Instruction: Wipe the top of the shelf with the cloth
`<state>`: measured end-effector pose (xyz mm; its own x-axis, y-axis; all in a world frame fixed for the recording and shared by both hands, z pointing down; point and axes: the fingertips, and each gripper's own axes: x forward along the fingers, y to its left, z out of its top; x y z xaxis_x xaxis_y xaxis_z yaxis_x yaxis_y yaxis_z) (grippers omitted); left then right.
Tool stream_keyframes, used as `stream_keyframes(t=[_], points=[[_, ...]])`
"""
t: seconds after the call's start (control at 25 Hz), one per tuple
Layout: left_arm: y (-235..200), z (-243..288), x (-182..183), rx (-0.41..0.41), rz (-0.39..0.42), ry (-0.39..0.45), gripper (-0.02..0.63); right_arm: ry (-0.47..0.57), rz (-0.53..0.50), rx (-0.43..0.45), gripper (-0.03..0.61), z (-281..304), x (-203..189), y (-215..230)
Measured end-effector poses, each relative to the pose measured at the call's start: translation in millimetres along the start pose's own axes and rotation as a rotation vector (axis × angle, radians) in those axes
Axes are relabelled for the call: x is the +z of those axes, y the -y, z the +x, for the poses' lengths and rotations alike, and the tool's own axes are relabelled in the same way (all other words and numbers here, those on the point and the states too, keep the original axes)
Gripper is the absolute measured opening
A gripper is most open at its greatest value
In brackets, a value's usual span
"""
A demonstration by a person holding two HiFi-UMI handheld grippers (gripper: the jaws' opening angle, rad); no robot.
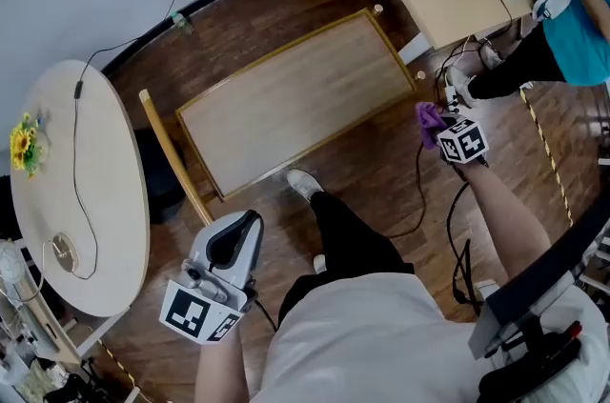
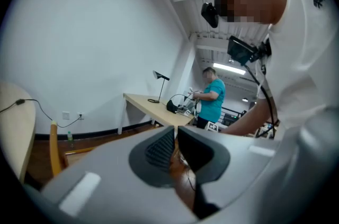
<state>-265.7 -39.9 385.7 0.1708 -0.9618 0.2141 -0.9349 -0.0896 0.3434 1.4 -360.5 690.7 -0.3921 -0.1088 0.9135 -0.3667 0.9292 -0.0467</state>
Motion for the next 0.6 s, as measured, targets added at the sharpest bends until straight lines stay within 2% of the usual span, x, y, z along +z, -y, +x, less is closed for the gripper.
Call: stream_keyframes(t=[0.16, 0.32, 0.44, 0.6], points=[[47.7, -59.2, -20.6, 0.023, 0.061, 0.072, 0.025, 0.205, 0.009, 0.075, 0.08, -56.6, -4.4, -78.0], [96.9, -129.0, -58.7, 0.045, 0.047, 0.108, 0.028, 0.372, 0.05, 0.147, 0.08, -143.4, -39.6, -165.4], [129.1, -172.5, -76.9, 0.07, 0.026, 0.113, 0.028, 0.448, 0.081, 0.169, 0.08, -200.7, -72.1, -215.8], [171.6, -211.8, -85.7, 0.101, 0.036, 0.106, 0.028, 0.516, 0.052, 0.163, 0.08, -268.0, -98.1, -245.5]])
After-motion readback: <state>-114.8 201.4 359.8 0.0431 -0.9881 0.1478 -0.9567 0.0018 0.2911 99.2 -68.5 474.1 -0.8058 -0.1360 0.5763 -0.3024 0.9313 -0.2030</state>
